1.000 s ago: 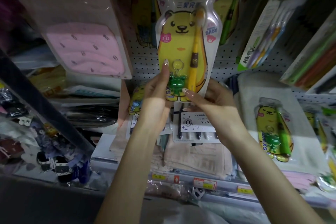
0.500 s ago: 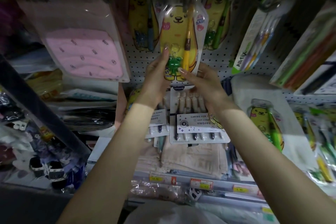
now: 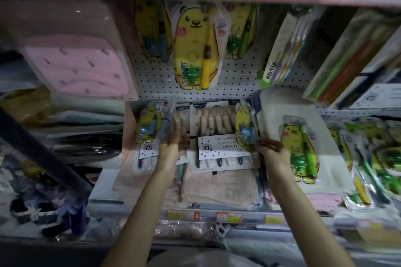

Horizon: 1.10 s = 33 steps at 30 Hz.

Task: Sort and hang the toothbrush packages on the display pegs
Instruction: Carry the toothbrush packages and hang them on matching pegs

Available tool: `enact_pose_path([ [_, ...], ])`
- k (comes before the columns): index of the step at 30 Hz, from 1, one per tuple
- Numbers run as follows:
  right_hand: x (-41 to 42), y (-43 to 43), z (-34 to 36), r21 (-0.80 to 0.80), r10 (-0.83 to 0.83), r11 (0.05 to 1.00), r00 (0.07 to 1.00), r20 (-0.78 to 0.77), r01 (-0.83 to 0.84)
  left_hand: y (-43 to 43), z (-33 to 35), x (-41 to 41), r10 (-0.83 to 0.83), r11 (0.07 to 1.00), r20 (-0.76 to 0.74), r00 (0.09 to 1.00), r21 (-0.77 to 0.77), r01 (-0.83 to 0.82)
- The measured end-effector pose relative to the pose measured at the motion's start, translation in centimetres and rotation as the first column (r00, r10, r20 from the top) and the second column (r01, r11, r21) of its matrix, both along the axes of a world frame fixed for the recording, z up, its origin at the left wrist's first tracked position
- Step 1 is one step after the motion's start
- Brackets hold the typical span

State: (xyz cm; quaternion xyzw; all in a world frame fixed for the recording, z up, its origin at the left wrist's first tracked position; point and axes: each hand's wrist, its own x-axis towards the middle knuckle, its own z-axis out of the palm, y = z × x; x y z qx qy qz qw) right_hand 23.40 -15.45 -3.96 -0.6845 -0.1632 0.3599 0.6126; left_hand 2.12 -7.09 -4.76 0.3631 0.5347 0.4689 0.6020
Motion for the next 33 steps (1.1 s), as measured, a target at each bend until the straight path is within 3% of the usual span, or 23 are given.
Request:
enact_pose_path([
  [6,-0.6,-0.9,-1.2,-0.011,-0.012,1.0,0.989,0.149,0.014,-0.1,-0.1,0.5,-0.002,0.999,0.04,0.999,-0.032,0.004],
  [12,0.1,-1.9,-0.4,-0.04,0.036,0.999,0.999,-0.041,-0.037,-0.8,-1.0,-0.1,-0.056,0.996,0.012,0.998,-0.065,0.057],
  [16,1.2,-1.9,0.0,-0.023,0.174,0.983,0.965,-0.194,-0.182,-1.7,-1.6,-0.3,-0.094,0.995,-0.031,0.995,-0.036,0.093],
  [19,1.8,-0.6,0.5,-0.101,0.14,0.979,0.946,-0.293,-0.176,-2.3,-1.3,-0.3,-0.102,0.995,-0.017,0.995,-0.021,0.101],
  [24,1.7,0.8,0.9,-0.156,0.179,0.96,0.94,-0.291,-0.231,-3.0,-0.5,-0.1,-0.107,0.994,-0.012,0.994,-0.026,0.106],
  [29,0.8,1.9,1.0,-0.045,0.159,0.982,0.929,-0.334,-0.184,-3.1,-0.1,-0.2,-0.123,0.99,-0.035,0.992,-0.079,0.12],
  [33,0.8,2.6,1.3,-0.038,0.262,0.954,0.888,-0.377,-0.298,-3.4,0.7,-0.2,-0.151,0.982,-0.043,0.988,-0.122,0.145],
])
